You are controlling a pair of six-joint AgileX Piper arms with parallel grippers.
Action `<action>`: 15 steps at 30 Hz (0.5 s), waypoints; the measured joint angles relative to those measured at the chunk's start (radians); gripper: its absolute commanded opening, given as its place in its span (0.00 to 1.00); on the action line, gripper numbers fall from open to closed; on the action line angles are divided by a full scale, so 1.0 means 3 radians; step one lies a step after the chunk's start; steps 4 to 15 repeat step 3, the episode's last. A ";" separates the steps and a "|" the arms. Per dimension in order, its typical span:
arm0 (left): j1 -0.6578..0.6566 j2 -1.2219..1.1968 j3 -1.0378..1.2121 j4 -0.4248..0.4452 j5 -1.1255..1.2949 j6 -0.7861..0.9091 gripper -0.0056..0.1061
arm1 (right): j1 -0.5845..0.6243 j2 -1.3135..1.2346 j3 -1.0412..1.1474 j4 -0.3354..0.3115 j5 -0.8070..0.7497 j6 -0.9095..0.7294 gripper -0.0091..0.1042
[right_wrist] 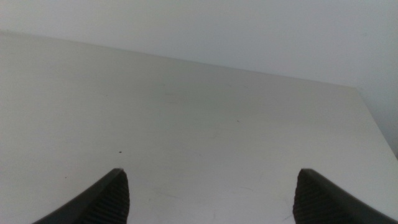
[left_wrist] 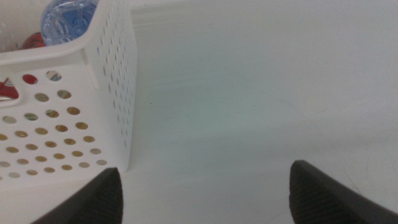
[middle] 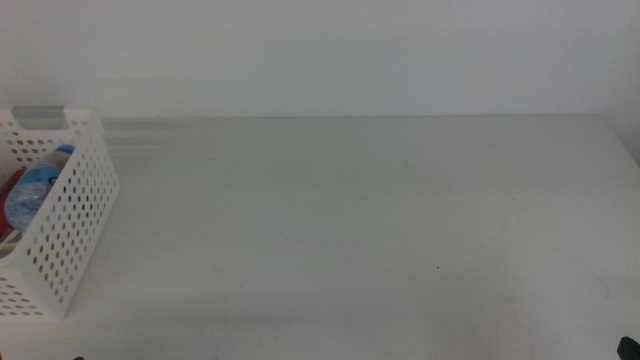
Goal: Use arms to grab the bottles and put them into the dustbin to the left of the table.
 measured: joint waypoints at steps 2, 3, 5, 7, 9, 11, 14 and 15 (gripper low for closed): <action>0.0000 0.0000 0.0000 0.0000 -0.0001 0.0000 0.81 | 0.0000 0.0000 0.0000 0.0011 0.0000 0.0000 0.70; 0.0000 0.0000 0.0000 0.0000 -0.0005 0.0000 0.81 | 0.0000 0.0000 0.0000 0.0014 0.0000 0.0000 0.70; 0.0000 0.0000 0.0000 0.0000 -0.0005 0.0000 0.81 | 0.0000 0.0000 0.0000 0.0014 0.0000 0.0000 0.70; 0.0000 0.0000 0.0000 0.0000 -0.0005 0.0000 0.81 | 0.0000 0.0000 0.0000 0.0014 0.0000 0.0000 0.70; 0.0000 0.0000 0.0000 0.0000 -0.0005 0.0000 0.81 | 0.0000 0.0000 0.0000 0.0014 0.0000 0.0000 0.70; 0.0000 0.0000 0.0000 0.0000 -0.0005 0.0000 0.81 | 0.0000 0.0000 0.0000 0.0014 0.0000 0.0000 0.70; 0.0000 0.0000 0.0000 0.0000 -0.0005 0.0000 0.81 | 0.0000 0.0000 0.0000 0.0014 0.0000 0.0000 0.70; 0.0000 0.0000 0.0000 0.0000 -0.0005 0.0000 0.81 | 0.0000 0.0000 0.0000 0.0014 0.0000 0.0000 0.70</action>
